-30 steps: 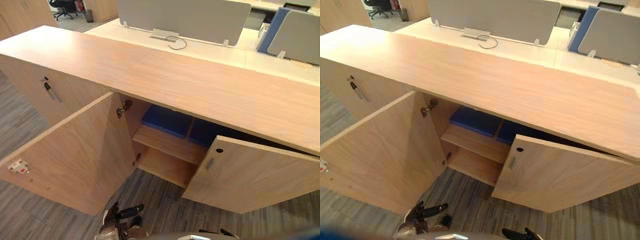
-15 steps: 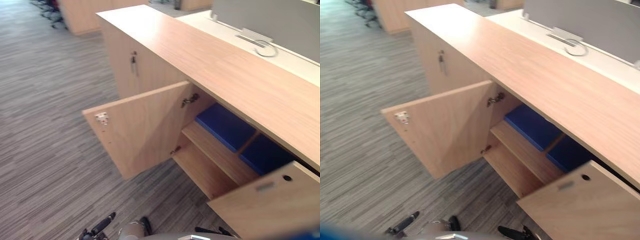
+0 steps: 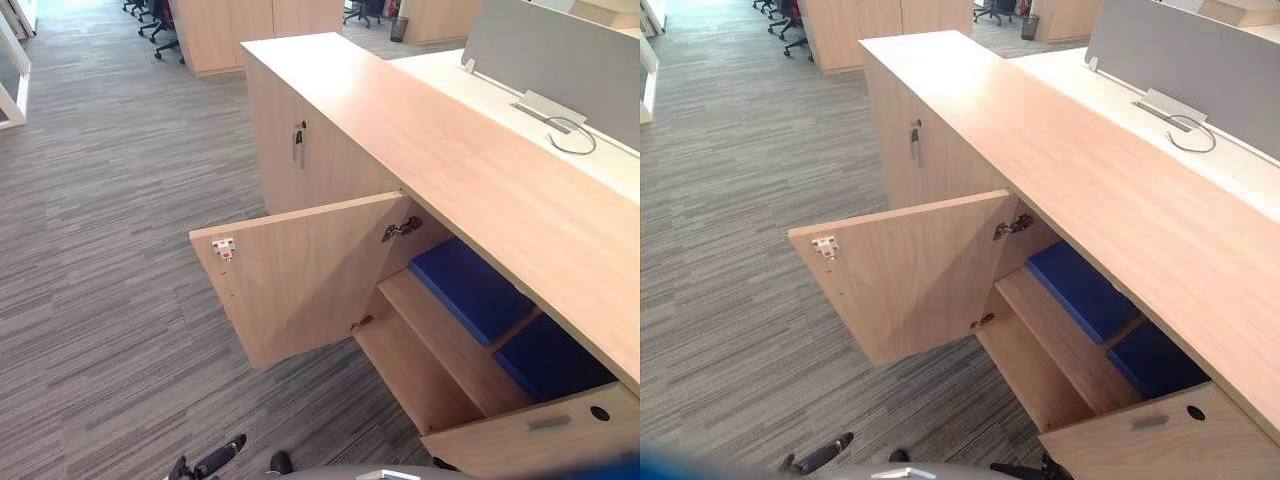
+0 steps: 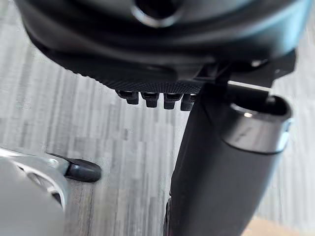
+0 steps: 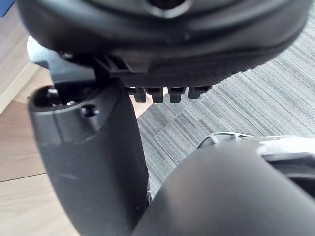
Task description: Walk over to the cabinet, pick up the folder, carry it to the office cabinet, place the folder inside the office cabinet, then close the office cabinet door
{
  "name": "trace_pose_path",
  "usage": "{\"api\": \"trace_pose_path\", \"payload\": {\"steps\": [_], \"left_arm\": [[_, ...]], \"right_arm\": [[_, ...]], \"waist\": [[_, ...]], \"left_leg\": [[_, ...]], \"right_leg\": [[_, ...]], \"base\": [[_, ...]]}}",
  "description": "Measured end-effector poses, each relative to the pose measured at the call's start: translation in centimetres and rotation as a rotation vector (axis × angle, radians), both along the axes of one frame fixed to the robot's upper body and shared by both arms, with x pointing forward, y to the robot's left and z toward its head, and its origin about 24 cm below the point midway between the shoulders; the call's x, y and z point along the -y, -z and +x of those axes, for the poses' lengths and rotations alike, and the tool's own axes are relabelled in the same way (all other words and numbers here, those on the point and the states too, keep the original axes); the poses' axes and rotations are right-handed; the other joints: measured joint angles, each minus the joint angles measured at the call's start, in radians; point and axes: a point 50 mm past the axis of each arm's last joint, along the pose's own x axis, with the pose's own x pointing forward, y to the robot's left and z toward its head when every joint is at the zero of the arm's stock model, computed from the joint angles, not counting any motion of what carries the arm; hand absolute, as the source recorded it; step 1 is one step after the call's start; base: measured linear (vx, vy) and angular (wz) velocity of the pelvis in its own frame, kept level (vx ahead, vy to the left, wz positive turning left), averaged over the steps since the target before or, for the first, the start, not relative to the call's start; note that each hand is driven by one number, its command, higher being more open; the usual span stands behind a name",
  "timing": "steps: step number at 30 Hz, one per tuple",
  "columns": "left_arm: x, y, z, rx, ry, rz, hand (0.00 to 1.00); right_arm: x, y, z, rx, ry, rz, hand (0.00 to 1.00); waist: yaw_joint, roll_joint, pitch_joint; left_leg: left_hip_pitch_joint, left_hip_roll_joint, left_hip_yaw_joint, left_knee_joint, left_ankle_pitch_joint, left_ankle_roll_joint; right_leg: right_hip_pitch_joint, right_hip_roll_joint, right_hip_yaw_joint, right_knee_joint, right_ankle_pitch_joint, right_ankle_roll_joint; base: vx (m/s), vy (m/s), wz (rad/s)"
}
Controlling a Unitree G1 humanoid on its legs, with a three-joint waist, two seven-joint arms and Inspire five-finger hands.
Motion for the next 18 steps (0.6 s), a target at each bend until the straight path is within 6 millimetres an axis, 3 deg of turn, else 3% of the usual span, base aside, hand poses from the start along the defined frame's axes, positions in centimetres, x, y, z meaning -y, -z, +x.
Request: {"api": "trace_pose_path", "payload": {"steps": [3,7,8,9,10,11,12,13,14,16,18], "left_arm": [[0.0,-2.7,2.2,0.139,0.101,0.102,1.0],[-2.3,-5.8,5.1,0.242,0.163,0.259,1.0],[-3.3,-6.7,5.9,0.264,0.159,0.307,1.0],[-4.1,-7.4,6.4,0.275,0.147,0.344,1.0],[-5.3,-8.2,7.0,0.286,0.122,0.387,1.0],[-7.1,-9.7,8.5,0.305,0.119,0.458,1.0],[-7.6,-10.1,8.9,0.307,0.114,0.469,1.0],[-7.9,-10.5,9.4,0.314,0.099,0.478,1.0],[-8.2,-10.7,9.7,0.314,0.08,0.483,1.0],[-8.2,-10.8,9.8,0.308,0.075,0.481,1.0],[-8.5,-11.5,10.8,0.337,0.065,0.488,1.0]], "right_arm": [[0.4,0.0,-0.1,-0.009,-0.013,-0.014,1.0],[1.3,-0.1,-0.4,-0.026,-0.025,-0.028,1.0],[1.8,-0.2,-0.4,-0.03,-0.025,-0.034,1.0],[2.2,-0.3,-0.4,-0.029,-0.026,-0.039,1.0],[2.1,-0.3,-0.4,-0.028,-0.032,-0.037,1.0],[1.6,-0.2,-0.2,-0.024,-0.022,-0.021,1.0],[1.4,-0.1,-0.2,-0.023,-0.007,-0.012,1.0],[1.5,-0.2,-0.2,-0.027,-0.017,-0.013,1.0],[2.1,-0.3,-0.2,-0.027,-0.022,-0.023,1.0],[2.6,-0.4,-0.2,-0.023,-0.017,-0.027,1.0],[2.8,-0.4,-0.5,-0.029,-0.019,-0.028,1.0]], "waist": [[0.003,0.016,-0.008],[0.003,0.053,-0.02],[0.001,0.087,-0.019],[-0.001,0.096,-0.022],[-0.002,0.093,-0.023],[-0.004,0.06,-0.016],[-0.009,0.055,-0.018],[-0.007,0.06,-0.022],[-0.002,0.085,-0.021],[-0.009,0.109,-0.026],[-0.01,0.119,-0.033]], "left_leg": [[-0.001,0.005,-0.006,0.001,0.0,-0.004],[0.009,0.045,-0.008,0.006,0.002,-0.008],[0.014,0.079,-0.009,0.006,0.005,-0.012],[0.016,0.096,-0.007,0.006,0.01,-0.02],[0.017,0.102,-0.005,0.006,0.014,-0.027],[0.019,0.084,0.005,0.004,0.015,-0.059],[0.019,0.083,0.002,0.0,0.019,-0.068],[0.023,0.092,0.009,-0.001,0.024,-0.076],[0.033,0.104,0.028,-0.001,0.028,-0.085],[0.035,0.114,0.029,-0.001,0.031,-0.093],[0.046,0.129,0.028,-0.001,0.031,-0.107]], "right_leg": [[0.001,0.008,0.0,0.002,0.003,-0.005],[-0.018,0.034,0.009,0.059,0.034,-0.041],[-0.053,0.043,0.024,0.107,-0.009,-0.042],[-0.052,0.053,0.025,0.033,-0.082,-0.039],[-0.047,0.054,0.025,-0.079,-0.076,-0.044],[-0.072,0.016,0.042,-0.164,0.03,-0.014],[-0.064,0.012,0.053,-0.167,0.013,0.008],[-0.064,0.02,0.065,-0.173,0.005,0.009],[-0.064,0.029,0.078,-0.174,-0.019,0.002],[-0.064,0.043,0.083,-0.174,-0.023,-0.003],[-0.049,0.059,0.082,-0.18,-0.026,-0.009]], "base": [[0.06,-0.077,0.09],[0.05,-0.083,0.0],[0.03,-0.095,-0.21],[0.01,-0.137,-0.21],[-0.03,-0.16,-0.19],[-0.05,-0.184,-0.02],[-0.04,-0.23,-0.14],[-0.04,-0.228,-0.29],[-0.03,-0.214,-0.4],[-0.04,-0.147,-0.18],[-0.01,-0.134,-0.02]]}}
